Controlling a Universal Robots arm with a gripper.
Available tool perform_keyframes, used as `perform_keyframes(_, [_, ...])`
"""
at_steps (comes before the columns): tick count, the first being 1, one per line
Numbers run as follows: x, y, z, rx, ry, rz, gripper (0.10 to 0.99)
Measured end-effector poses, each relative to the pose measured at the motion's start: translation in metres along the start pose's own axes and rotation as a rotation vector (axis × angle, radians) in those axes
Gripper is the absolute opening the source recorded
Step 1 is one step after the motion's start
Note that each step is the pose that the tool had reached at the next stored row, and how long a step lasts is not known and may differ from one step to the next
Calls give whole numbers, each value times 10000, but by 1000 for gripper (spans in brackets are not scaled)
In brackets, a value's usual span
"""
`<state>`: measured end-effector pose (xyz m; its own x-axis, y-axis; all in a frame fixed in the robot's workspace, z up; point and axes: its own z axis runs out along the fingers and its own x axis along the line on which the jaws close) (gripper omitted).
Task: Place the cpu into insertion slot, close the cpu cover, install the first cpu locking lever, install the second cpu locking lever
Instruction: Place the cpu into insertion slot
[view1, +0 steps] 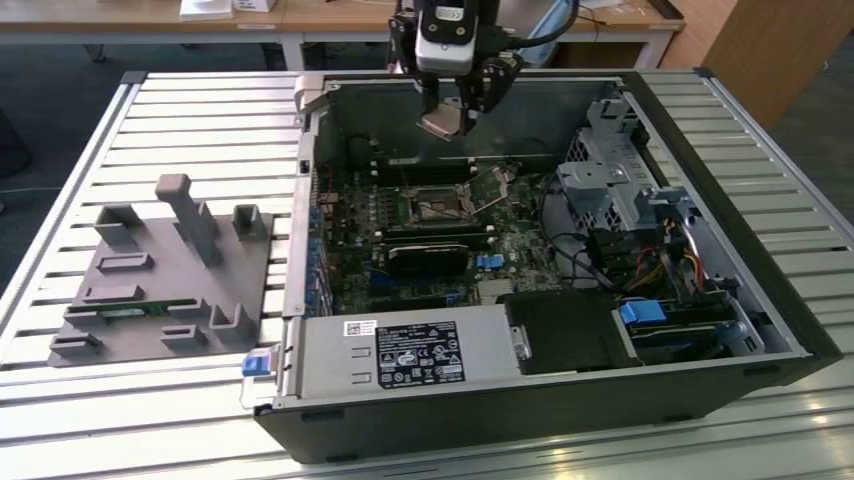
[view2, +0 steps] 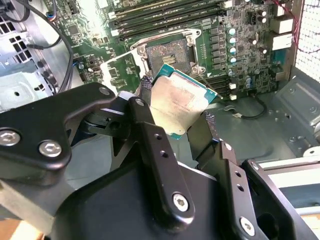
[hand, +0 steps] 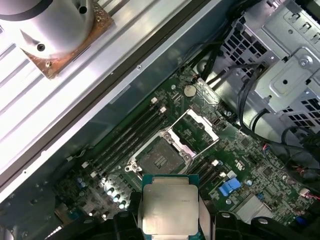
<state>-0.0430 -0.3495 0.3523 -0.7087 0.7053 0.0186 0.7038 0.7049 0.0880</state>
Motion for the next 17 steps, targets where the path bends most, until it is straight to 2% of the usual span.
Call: perform_keyframes(17, [15, 10, 59, -29, -139, 1578, 537])
